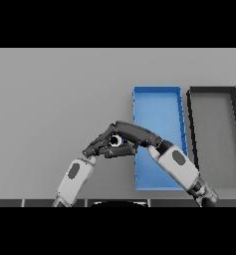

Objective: Pick up the blue pipe and place it into the blue bin.

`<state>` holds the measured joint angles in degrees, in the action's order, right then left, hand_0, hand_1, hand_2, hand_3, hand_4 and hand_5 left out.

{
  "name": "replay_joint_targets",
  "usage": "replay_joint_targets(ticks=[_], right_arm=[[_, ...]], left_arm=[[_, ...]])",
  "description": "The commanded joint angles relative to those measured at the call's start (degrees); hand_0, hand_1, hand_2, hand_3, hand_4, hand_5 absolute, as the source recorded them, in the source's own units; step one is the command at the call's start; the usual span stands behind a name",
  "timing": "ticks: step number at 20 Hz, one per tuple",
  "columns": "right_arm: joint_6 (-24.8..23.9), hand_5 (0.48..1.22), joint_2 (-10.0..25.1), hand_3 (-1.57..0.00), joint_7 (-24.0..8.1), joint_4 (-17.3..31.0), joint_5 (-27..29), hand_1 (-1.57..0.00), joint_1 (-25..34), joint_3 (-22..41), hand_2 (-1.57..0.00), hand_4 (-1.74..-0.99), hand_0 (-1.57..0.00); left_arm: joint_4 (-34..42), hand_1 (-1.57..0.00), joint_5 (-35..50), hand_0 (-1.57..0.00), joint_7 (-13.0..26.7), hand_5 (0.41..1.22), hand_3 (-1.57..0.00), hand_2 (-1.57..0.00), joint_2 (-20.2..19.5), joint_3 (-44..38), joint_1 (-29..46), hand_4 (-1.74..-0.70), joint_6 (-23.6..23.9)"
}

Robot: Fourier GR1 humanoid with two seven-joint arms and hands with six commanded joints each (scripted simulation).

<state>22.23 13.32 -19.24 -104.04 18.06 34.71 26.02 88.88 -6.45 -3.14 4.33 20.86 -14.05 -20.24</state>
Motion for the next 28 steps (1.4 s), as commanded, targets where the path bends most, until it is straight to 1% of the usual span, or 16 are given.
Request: replay_joint_targets(ticks=[1,2,3,5,7,9,11,13,16,17,19,21,22,25,27,28], right_arm=[[-0.4,1.196,0.3,-1.54,1.6,-0.8,-0.8,-1.56,-0.8,0.5,-1.56,-1.733,-1.56],[-0.5,1.201,0.8,-1.55,2.1,-0.9,-0.8,-1.56,-1.0,0.5,-1.56,-1.734,-1.56],[-0.8,1.205,0.6,-1.55,0.6,-1.2,-0.1,-1.56,-0.8,0.6,-1.56,-1.736,-1.56],[-1.4,1.211,-0.1,-1.56,-2.7,-1.3,0.0,-1.56,-0.7,1.1,-1.56,-1.738,-1.56],[-1.9,1.214,0.0,-1.56,-2.9,-1.8,-0.9,-1.57,-1.0,1.1,-1.57,-1.739,-1.57],[-2.2,1.217,0.3,-1.57,-2.4,-3.0,-1.8,-1.57,-1.5,1.5,-1.57,-1.74,-1.57],[-2.4,1.218,-0.3,-1.57,-3.1,-1.7,-1.7,-1.57,-0.3,0.8,-1.57,-1.74,-1.57],[-1.9,1.219,-0.6,-1.57,-2.2,-1.8,-1.6,-1.57,-0.9,1.3,-1.57,-1.74,-1.57],[-2.8,1.22,-1.3,-1.57,-1.8,-2.3,0.1,-1.57,-1.2,0.8,-1.57,-1.741,-1.57],[-3.0,1.22,-1.5,-1.57,-1.8,-2.2,2.2,-1.57,-1.4,0.1,-1.57,-1.741,-1.57],[-4.0,1.221,-1.5,-1.57,-3.9,-2.7,6.6,-1.57,0.2,-1.7,-1.57,-1.741,-1.57],[-6.5,1.221,-1.8,-1.57,-7.9,-2.9,12.4,-1.57,3.2,-4.0,-1.57,-1.741,-1.57],[-7.5,1.221,-1.1,-1.57,-9.6,-3.7,14.8,-1.57,5.5,-5.2,-1.57,-1.741,-1.57],[-9.3,1.221,0.0,-1.57,-12.0,-1.3,21.9,-1.57,13.6,-9.4,-1.57,-1.741,-1.57],[-9.9,1.221,1.3,-1.57,-11.0,1.1,25.7,-1.57,19.1,-12.7,-1.57,-1.741,-1.57],[-10.7,1.221,2.9,-1.57,-10.2,2.5,25.3,-1.57,20.7,-14.5,-1.57,-1.741,-1.57]], left_arm=[[0.2,-1.34,-1.1,-1.46,-0.2,1.221,-1.17,-1.29,-0.2,0.1,-0.3,-1.6,0.5],[0.0,-1.07,-0.9,-1.17,-0.3,1.221,-0.93,-1.03,-0.8,0.2,-0.5,-1.47,-0.9],[0.5,-0.86,-1.3,-0.94,-0.9,1.221,-0.75,-0.83,-1.5,0.4,0.1,-1.37,-2.7],[0.3,-0.55,-3.6,-0.6,-0.9,1.221,-0.48,-0.53,-1.8,0.8,0.7,-1.21,-4.3],[-0.4,-0.35,-5.4,-0.38,0.0,1.029,-0.3,-0.34,-1.2,0.3,0.0,-1.08,-4.5],[0.1,-0.22,-5.3,-0.24,3.3,0.848,-0.19,-0.22,-0.6,0.3,0.5,-1.02,-4.3],[0.2,-0.14,-4.3,-0.16,4.7,0.704,-0.12,-0.14,-0.7,-0.5,0.7,-0.98,-4.3],[0.0,-0.09,-2.9,-0.1,8.4,0.603,-0.08,-0.09,-0.1,-1.5,0.4,-0.97,-4.4],[0.0,-0.05,-4.5,-0.05,7.0,0.513,-0.04,-0.04,-0.5,-0.5,1.4,-0.95,-3.9],[-0.3,-0.04,-4.8,-0.04,7.3,0.495,-0.03,-0.04,-0.5,-0.8,1.3,-0.94,-3.5],[-0.5,-0.02,-5.4,-0.03,7.5,0.482,-0.02,-0.02,-0.5,-0.6,1.5,-0.92,-3.1],[-0.5,-0.01,-5.1,-0.02,7.6,0.47,-0.01,-0.01,-1.0,-0.8,1.2,-0.91,-3.6],[-0.6,-0.01,-5.0,-0.01,7.9,0.464,-0.01,-0.01,-1.2,-0.9,1.0,-0.91,-4.0],[-1.2,-0.01,-5.0,-0.01,8.4,0.445,0.0,-0.01,-0.9,-1.1,0.3,-0.91,-3.9],[-0.5,0.0,-4.9,0.0,9.0,0.437,0.0,0.0,-0.7,-0.9,0.7,-0.91,-3.8],[-0.6,0.0,-5.1,0.0,9.0,0.435,0.0,0.0,-0.5,-0.6,1.0,-0.91,-3.7]])
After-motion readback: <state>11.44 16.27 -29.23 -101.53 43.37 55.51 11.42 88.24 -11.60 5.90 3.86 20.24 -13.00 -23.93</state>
